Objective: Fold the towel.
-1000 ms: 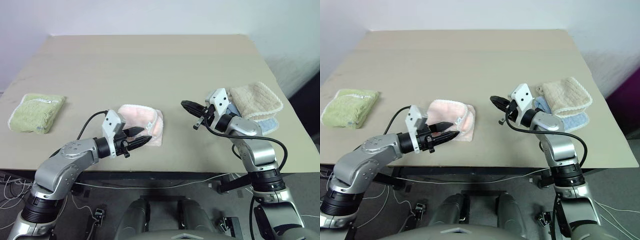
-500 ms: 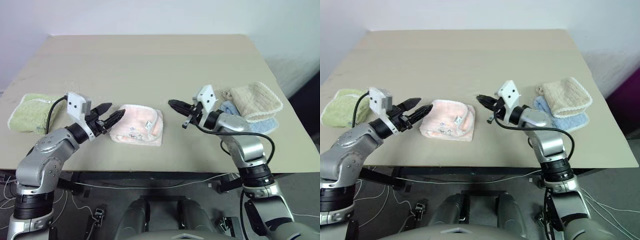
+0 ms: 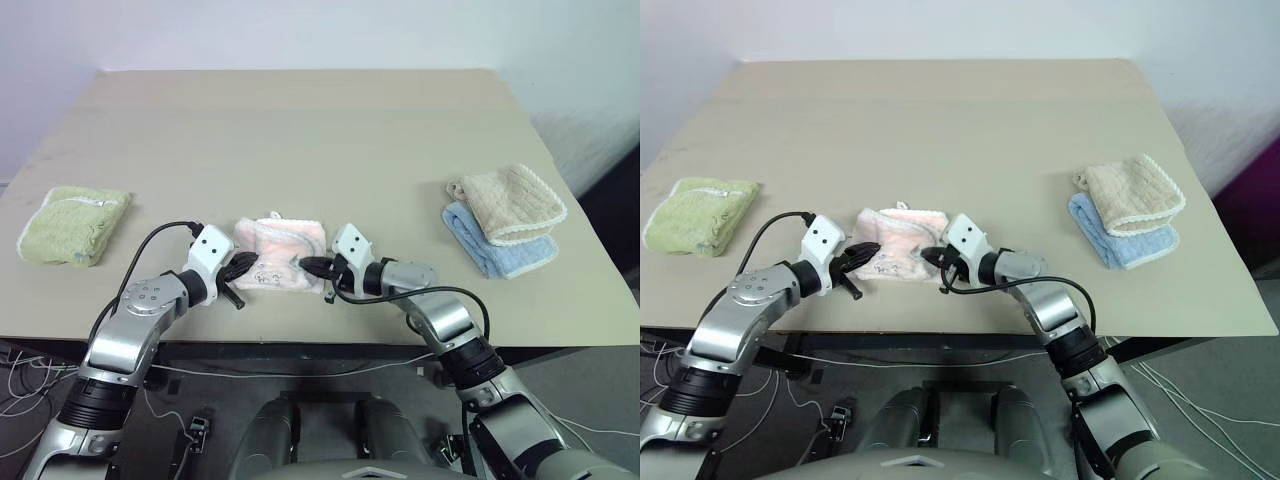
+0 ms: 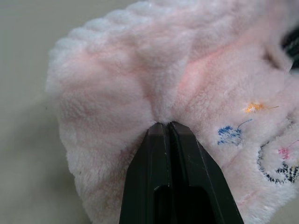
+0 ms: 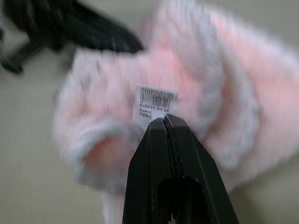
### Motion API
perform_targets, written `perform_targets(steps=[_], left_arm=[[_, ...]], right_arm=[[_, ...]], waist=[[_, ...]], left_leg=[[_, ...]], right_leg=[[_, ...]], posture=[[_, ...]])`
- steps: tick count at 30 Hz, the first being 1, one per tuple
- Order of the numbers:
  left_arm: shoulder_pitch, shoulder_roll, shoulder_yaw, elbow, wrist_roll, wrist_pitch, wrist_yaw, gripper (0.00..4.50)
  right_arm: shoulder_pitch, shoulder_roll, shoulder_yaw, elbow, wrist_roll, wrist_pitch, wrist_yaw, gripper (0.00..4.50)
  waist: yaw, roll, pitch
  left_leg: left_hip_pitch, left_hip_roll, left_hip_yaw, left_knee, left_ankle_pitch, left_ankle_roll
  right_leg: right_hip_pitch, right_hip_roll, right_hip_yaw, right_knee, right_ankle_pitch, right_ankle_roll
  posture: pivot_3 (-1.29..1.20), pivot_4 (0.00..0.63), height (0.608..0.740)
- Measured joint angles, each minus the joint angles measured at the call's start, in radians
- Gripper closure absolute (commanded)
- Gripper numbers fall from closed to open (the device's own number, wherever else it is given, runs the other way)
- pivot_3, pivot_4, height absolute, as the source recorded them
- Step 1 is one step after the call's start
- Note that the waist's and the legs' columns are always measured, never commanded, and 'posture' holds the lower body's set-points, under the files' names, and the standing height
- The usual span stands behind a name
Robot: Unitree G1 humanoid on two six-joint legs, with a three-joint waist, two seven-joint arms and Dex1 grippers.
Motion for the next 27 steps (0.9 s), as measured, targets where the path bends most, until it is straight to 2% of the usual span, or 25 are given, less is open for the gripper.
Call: perform_targets(steps=[6, 10, 14, 17, 23, 27], left_arm=[[0.02, -0.04, 0.032, -0.019, -0.017, 0.011, -0.001, 4.32], [0.044, -0.134, 0.201, -0.069, -0.233, 0.116, 0.008, 4.32], [0.036, -0.136, 0.38, -0.093, -0.422, 0.222, 0.037, 4.32], [0.046, -0.142, 0.488, -0.085, -0.562, 0.316, 0.074, 3.73], [0.078, -0.189, 0.589, -0.021, -0.74, 0.446, 0.173, 1.78], [0.104, -0.202, 0.592, -0.011, -0.813, 0.521, 0.219, 0.45]], right_arm=[[0.025, -0.006, -0.003, -0.017, -0.022, -0.026, 0.002, 4.5], [0.063, -0.023, -0.045, -0.089, 0.007, -0.013, 0.011, 4.5], [0.071, -0.047, -0.089, -0.149, 0.026, 0.002, 0.007, 4.5], [0.072, -0.071, -0.103, -0.164, 0.021, -0.002, -0.006, 4.5], [0.075, -0.089, -0.11, -0.161, 0.007, -0.003, -0.022, 4.5], [0.084, -0.119, -0.139, -0.13, -0.007, -0.011, -0.041, 4.5]], waist=[[0.0, 0.0, 0.0], [0.001, -0.001, 0.0], [-0.003, -0.001, 0.0], [-0.002, -0.001, 0.0], [0.002, -0.001, 0.0], [0.002, -0.002, 0.0]], left_leg=[[0.001, 0.0, 0.0, 0.0, 0.0, 0.0], [0.0, 0.001, -0.001, 0.0, 0.0, 0.0], [0.0, 0.001, -0.001, 0.0, 0.0, 0.0], [0.0, 0.001, -0.001, 0.0, 0.0, 0.0], [0.0, 0.001, -0.001, 0.001, 0.0, 0.0], [0.0, 0.0, -0.001, 0.001, 0.0, 0.0]], right_leg=[[0.001, 0.0, 0.0, 0.0, 0.0, 0.0], [0.0, 0.0, 0.0, 0.0, 0.0, 0.0], [0.0, 0.001, 0.0, 0.0, 0.0, 0.0], [0.0, 0.001, 0.0, 0.0, 0.0, 0.0], [0.001, 0.0, -0.001, 0.0, 0.0, 0.0], [0.001, 0.0, -0.001, 0.0, 0.0, 0.0]], posture=[[0.0, 0.15, 0.74], [0.0, 0.15, 0.74], [0.0, 0.15, 0.74], [0.0, 0.15, 0.74], [0.0, 0.15, 0.74], [0.0, 0.15, 0.74]])
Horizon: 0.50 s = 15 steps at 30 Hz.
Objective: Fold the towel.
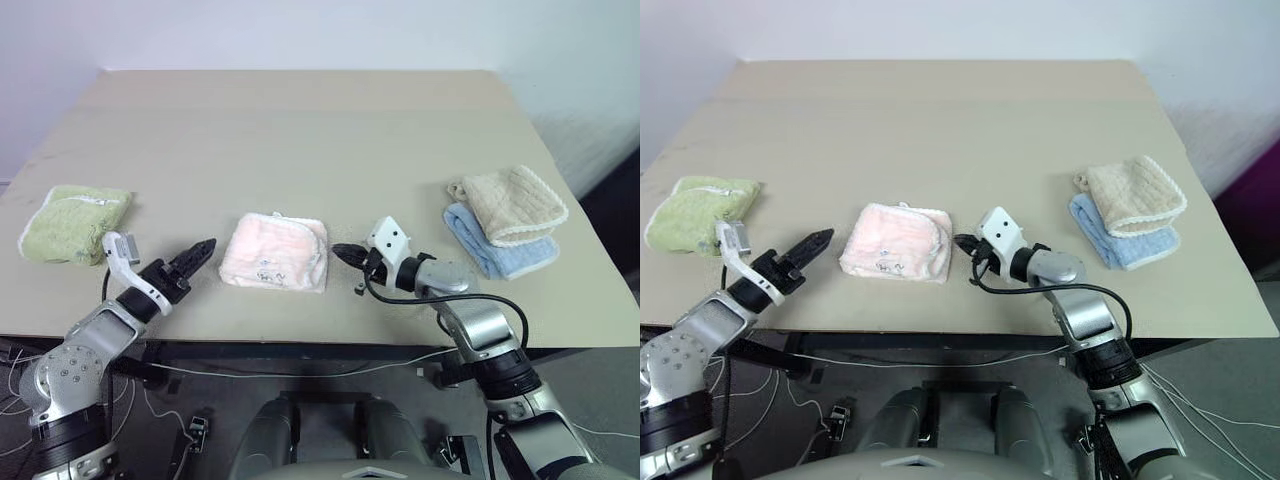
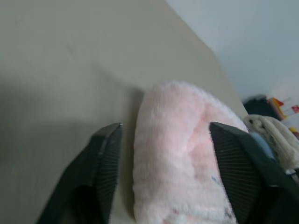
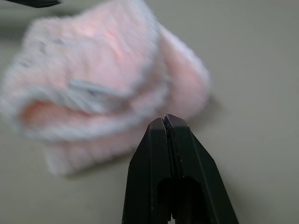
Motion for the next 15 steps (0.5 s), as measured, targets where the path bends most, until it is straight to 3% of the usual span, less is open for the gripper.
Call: perform_targets(steps=[1, 2, 15], left_arm=[[0.008, -0.006, -0.003, 0.005, -0.013, 0.016, 0.012, 0.08], [0.013, -0.014, -0.005, 0.012, -0.022, 0.028, 0.02, 0.03], [-0.058, -0.067, -0.049, 0.077, -0.074, 0.102, 0.084, 0.03]], right_arm=[[0.003, -0.003, -0.008, 0.004, 0.0, -0.003, -0.003, 4.5], [0.006, -0.006, -0.015, 0.007, 0.0, -0.008, -0.006, 4.5], [0.027, -0.017, -0.036, 0.013, 0.0, -0.024, -0.024, 4.5]], waist=[[-0.001, 0.0, 0.0], [-0.001, 0.0, 0.0], [0.025, 0.002, -0.001]], left_leg=[[0.0, 0.0, 0.0, 0.0, 0.0, 0.0], [0.0, 0.0, 0.0, 0.0, 0.0, 0.0], [0.001, -0.004, -0.001, 0.002, 0.0, 0.0]], right_leg=[[0.0, 0.0, 0.0, 0.0, 0.0, 0.0], [0.0, 0.0, 0.0, 0.0, 0.0, 0.0], [0.003, -0.001, -0.001, 0.0, 0.0, 0.0]], posture=[[0.0, 0.15, 0.74], [0.0, 0.15, 0.74], [0.0, 0.15, 0.74]])
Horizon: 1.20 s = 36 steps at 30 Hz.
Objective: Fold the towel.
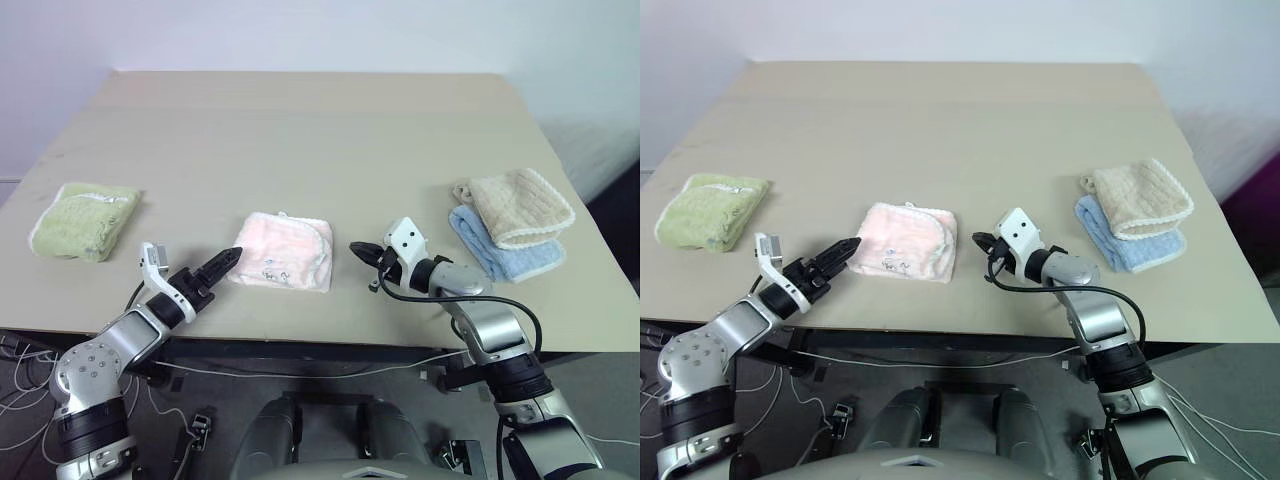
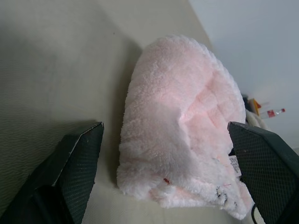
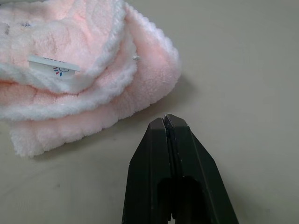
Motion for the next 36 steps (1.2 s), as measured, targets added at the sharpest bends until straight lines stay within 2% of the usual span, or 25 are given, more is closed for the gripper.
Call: perform_targets(steps=[9, 10, 12, 23, 24, 36], left_arm=[[-0.01, -0.013, -0.065, -0.017, -0.017, 0.048, -0.023, 0.03], [-0.009, -0.015, -0.07, -0.018, -0.024, 0.057, -0.026, 0.21], [-0.008, -0.023, -0.084, -0.02, -0.032, 0.071, -0.027, 0.63], [0.003, -0.067, -0.113, -0.026, -0.042, 0.084, -0.024, 4.34], [0.005, -0.069, -0.111, -0.03, -0.049, 0.082, -0.024, 4.48], [0.004, -0.079, -0.072, -0.025, -0.077, 0.008, 0.021, 4.48]], right_arm=[[0.008, -0.008, -0.015, -0.001, 0.0, 0.0, -0.009, 4.5], [0.009, -0.01, -0.016, -0.001, 0.0, 0.0, -0.01, 4.5], [0.009, -0.01, -0.016, -0.001, 0.0, 0.0, -0.011, 4.5], [0.009, -0.018, -0.017, -0.001, 0.0, 0.0, -0.011, 4.5], [0.009, -0.018, -0.018, -0.001, 0.0, 0.0, -0.011, 4.5], [0.009, -0.021, -0.036, 0.001, -0.002, 0.0, -0.031, 4.5]], waist=[[0.001, 0.0, 0.0], [0.001, 0.0, 0.0], [0.001, 0.0, 0.0], [-0.002, 0.0, 0.0], [-0.002, 0.0, 0.0], [-0.007, -0.001, 0.001]], left_leg=[[0.0, -0.001, -0.001, 0.001, 0.0, 0.001], [0.0, -0.001, -0.001, 0.001, 0.0, 0.001], [0.0, -0.001, -0.001, 0.001, 0.0, 0.001], [-0.001, -0.001, -0.001, 0.001, 0.0, 0.001], [0.0, -0.001, -0.001, 0.001, 0.0, 0.001], [-0.001, 0.0, -0.001, 0.001, 0.0, 0.001]], right_leg=[[0.001, -0.001, 0.0, 0.0, 0.0, 0.0], [0.001, -0.001, 0.0, 0.0, 0.0, 0.0], [0.001, -0.001, 0.0, 0.0, 0.0, 0.0], [0.0, -0.001, 0.0, 0.0, 0.0, 0.0], [0.0, -0.001, 0.0, 0.0, 0.0, 0.0], [0.0, 0.0, 0.0, 0.0, 0.0, 0.0]], posture=[[0.0, 0.15, 0.74], [0.0, 0.15, 0.74], [0.0, 0.15, 0.74], [0.0, 0.15, 0.74], [0.0, 0.15, 0.74], [0.0, 0.15, 0.74]])
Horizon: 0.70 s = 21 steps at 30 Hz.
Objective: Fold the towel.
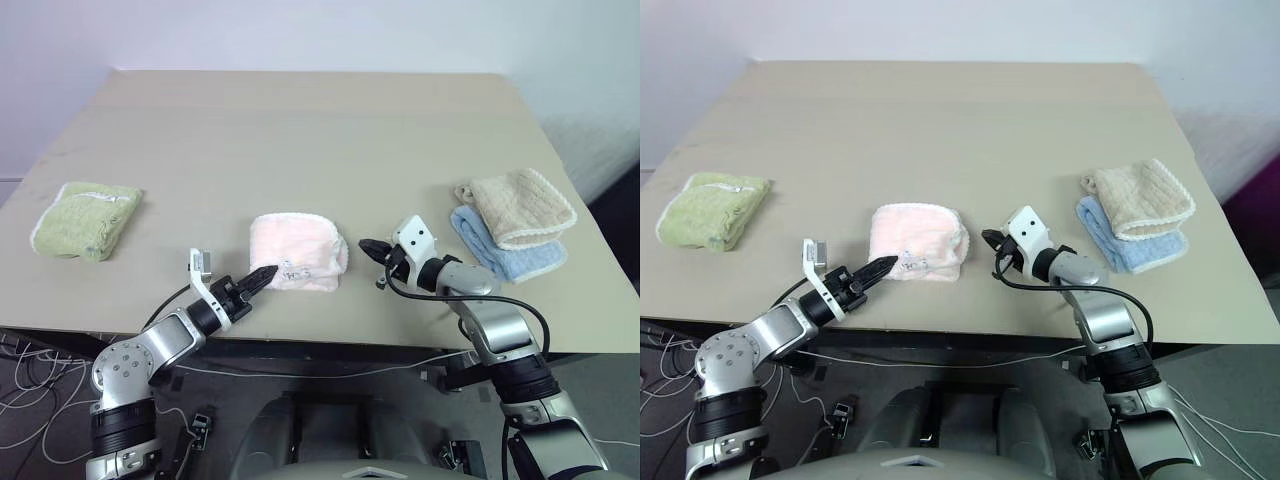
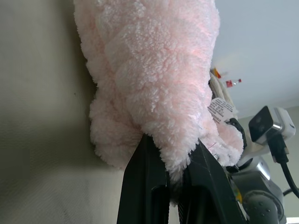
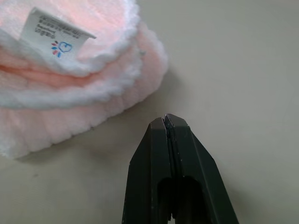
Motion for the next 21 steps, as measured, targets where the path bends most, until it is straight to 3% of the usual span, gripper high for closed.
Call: perform_targets(steps=[6, 14, 21], left_arm=[[-0.161, 0.029, 0.107, 0.058, 0.005, -0.154, 0.042, 4.48], [-0.488, 0.253, 0.234, 0.359, 0.129, -0.431, 0.041, 4.48], [-0.542, 0.411, 0.326, 0.65, 0.243, -0.613, -0.018, 4.48]], right_arm=[[-0.006, 0.0, -0.023, 0.022, -0.007, -0.003, -0.019, 4.5], [-0.023, 0.007, -0.024, 0.044, -0.014, -0.009, -0.026, 4.5], [-0.019, 0.008, -0.025, 0.044, -0.015, -0.022, -0.039, 4.5]], waist=[[0.0, 0.0, 0.0], [-0.012, -0.001, 0.001], [-0.025, -0.001, 0.001]], left_leg=[[0.0, 0.0, 0.0, 0.0, 0.0, 0.0], [-0.001, -0.001, 0.0, 0.0, 0.0, 0.0], [-0.001, 0.0, 0.0, -0.001, 0.0, 0.0]], right_leg=[[0.0, 0.001, 0.0, 0.0, 0.0, 0.0], [-0.002, 0.002, -0.001, 0.0, 0.0, 0.0], [-0.003, 0.002, 0.0, 0.001, 0.0, 0.0]], posture=[[0.0, 0.15, 0.74], [0.0, 0.15, 0.74], [0.0, 0.15, 0.74]])
